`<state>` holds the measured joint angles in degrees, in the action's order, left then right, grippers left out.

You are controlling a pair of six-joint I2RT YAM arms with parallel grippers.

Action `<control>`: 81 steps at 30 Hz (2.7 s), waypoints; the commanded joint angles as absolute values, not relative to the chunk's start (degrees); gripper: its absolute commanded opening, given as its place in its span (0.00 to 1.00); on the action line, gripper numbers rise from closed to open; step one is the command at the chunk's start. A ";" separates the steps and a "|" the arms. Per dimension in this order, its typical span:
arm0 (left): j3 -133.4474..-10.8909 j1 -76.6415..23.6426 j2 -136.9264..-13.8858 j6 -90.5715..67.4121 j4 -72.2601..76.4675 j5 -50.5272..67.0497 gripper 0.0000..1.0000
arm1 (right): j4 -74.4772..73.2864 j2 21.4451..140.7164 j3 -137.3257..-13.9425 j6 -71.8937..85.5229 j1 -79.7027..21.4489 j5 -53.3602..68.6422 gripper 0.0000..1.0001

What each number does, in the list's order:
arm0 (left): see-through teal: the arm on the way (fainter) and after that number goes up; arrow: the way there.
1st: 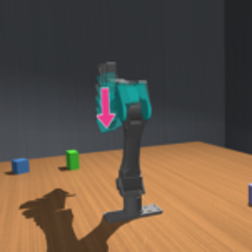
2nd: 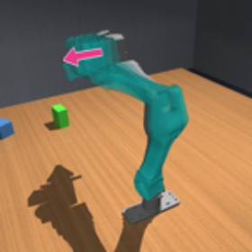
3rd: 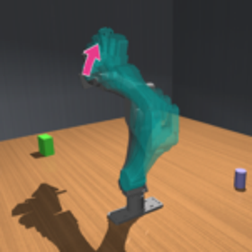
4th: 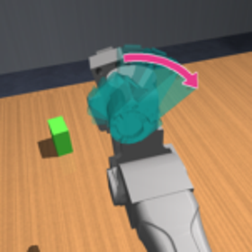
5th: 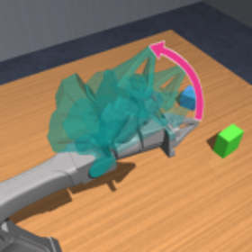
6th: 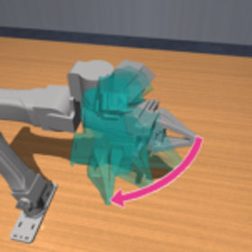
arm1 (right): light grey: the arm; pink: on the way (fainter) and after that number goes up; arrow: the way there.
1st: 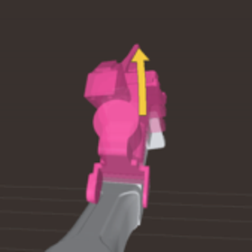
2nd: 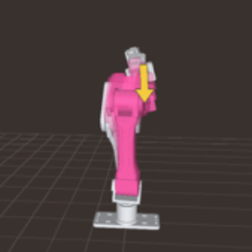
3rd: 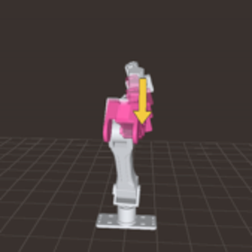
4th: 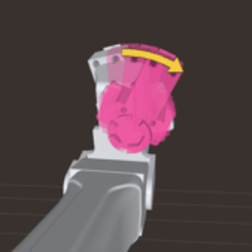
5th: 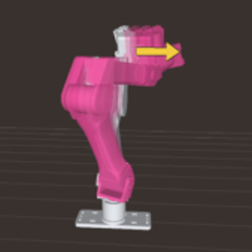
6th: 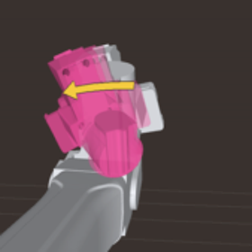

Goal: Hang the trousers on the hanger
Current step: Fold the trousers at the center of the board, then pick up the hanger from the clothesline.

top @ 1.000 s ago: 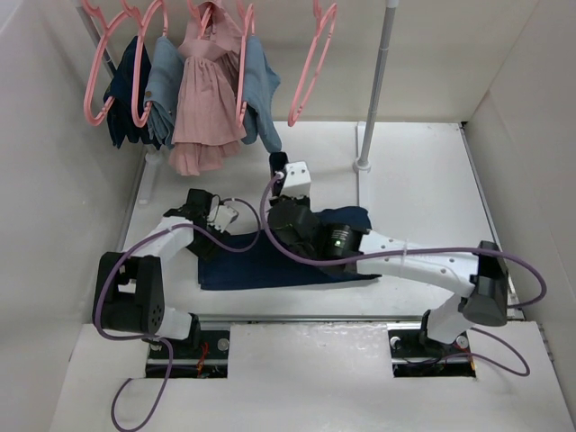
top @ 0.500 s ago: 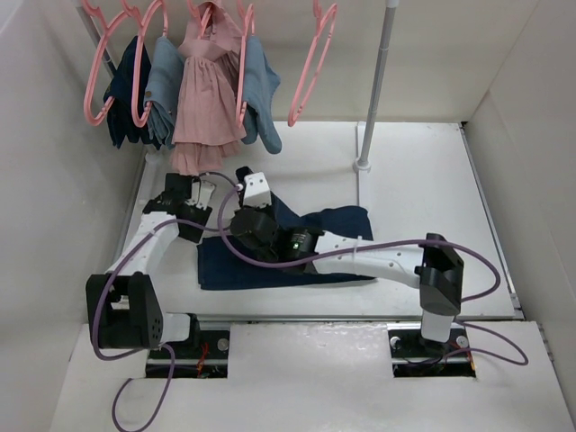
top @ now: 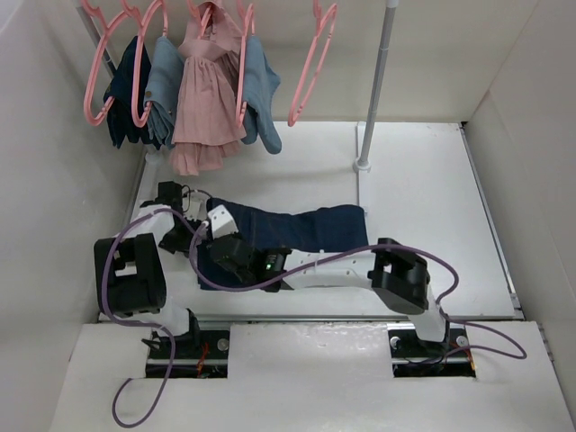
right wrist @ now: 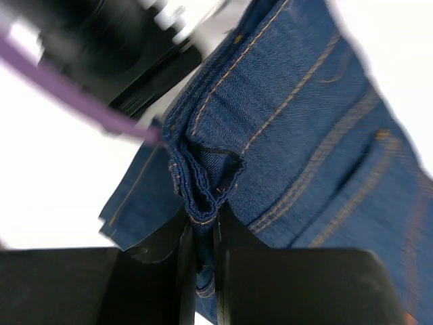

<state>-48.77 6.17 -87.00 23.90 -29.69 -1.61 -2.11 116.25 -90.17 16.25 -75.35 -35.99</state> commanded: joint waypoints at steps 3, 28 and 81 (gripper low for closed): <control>-52.29 6.33 -86.48 22.50 -30.67 2.90 0.45 | 4.65 119.61 -89.39 13.97 -76.46 -19.63 0.14; -54.32 5.80 -69.26 37.09 -35.24 21.27 0.94 | -3.78 79.64 -50.22 26.44 -54.54 0.88 1.00; -58.85 -17.23 -43.17 46.88 -35.16 -2.22 0.99 | -29.62 53.43 -79.57 13.37 -17.56 -7.29 1.00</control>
